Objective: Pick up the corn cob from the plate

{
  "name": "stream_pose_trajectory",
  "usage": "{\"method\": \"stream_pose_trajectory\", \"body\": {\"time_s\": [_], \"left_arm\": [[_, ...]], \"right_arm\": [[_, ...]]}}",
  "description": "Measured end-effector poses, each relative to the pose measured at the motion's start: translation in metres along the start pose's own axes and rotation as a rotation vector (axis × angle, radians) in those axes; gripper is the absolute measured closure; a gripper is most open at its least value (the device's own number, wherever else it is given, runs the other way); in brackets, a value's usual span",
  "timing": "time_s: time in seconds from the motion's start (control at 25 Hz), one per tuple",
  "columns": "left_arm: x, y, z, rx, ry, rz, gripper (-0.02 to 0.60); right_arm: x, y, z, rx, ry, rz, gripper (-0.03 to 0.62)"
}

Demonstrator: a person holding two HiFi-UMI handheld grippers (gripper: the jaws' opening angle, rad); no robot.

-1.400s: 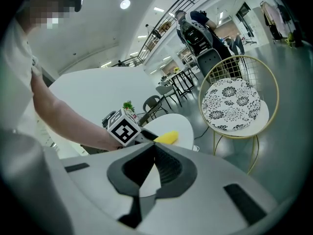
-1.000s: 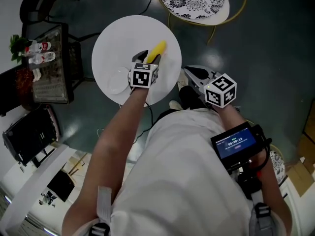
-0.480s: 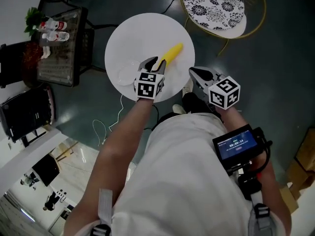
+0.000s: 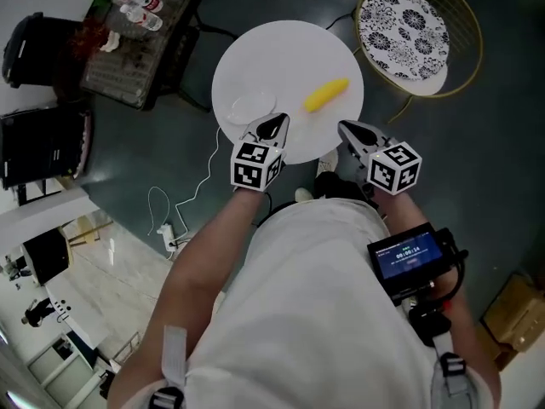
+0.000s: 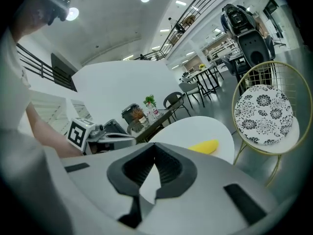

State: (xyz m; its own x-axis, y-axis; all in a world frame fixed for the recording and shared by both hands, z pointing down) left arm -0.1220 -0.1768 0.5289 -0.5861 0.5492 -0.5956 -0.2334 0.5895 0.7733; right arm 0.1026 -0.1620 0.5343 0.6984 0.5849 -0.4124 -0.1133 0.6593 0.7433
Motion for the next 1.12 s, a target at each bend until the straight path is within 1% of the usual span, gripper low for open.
{"method": "stream_pose_trajectory", "body": {"time_s": [0.28, 0.44, 0.6, 0.72, 0.8, 0.96, 1.12], "left_arm": [[0.077, 0.035, 0.003, 0.064, -0.042, 0.096, 0.573], [0.108, 0.048, 0.010, 0.067, -0.026, 0.142, 0.574], [0.134, 0.057, 0.017, 0.070, -0.024, 0.185, 0.574], [0.150, 0.064, 0.021, 0.086, -0.032, 0.211, 0.573], [0.162, 0.069, 0.027, 0.092, -0.035, 0.233, 0.574], [0.203, 0.098, 0.047, 0.086, -0.036, 0.281, 0.574], [0.209, 0.104, 0.051, 0.101, -0.033, 0.281, 0.574]], "right_arm": [[0.007, -0.007, -0.044, 0.070, -0.024, 0.032, 0.586], [0.019, -0.007, -0.071, 0.129, -0.045, 0.050, 0.586], [0.033, -0.006, -0.096, 0.129, -0.078, 0.086, 0.586], [0.040, -0.001, -0.111, 0.146, -0.101, 0.099, 0.586], [0.047, 0.004, -0.124, 0.164, -0.115, 0.106, 0.586], [0.066, 0.036, -0.162, 0.192, -0.110, 0.112, 0.586], [0.068, 0.042, -0.166, 0.194, -0.103, 0.104, 0.586]]}}
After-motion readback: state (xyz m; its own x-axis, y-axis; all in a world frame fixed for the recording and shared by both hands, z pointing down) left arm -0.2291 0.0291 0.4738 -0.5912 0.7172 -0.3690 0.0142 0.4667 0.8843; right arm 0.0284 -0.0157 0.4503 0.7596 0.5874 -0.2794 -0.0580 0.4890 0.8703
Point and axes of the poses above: the fingertips, and each gripper's own axes: x backward along the fingers, z to its right, y out of its underside, the point moved 8 cm from there along x, backward along the fingers, and after that the axes turned 5 degrees about y, right-handed, at the moved point
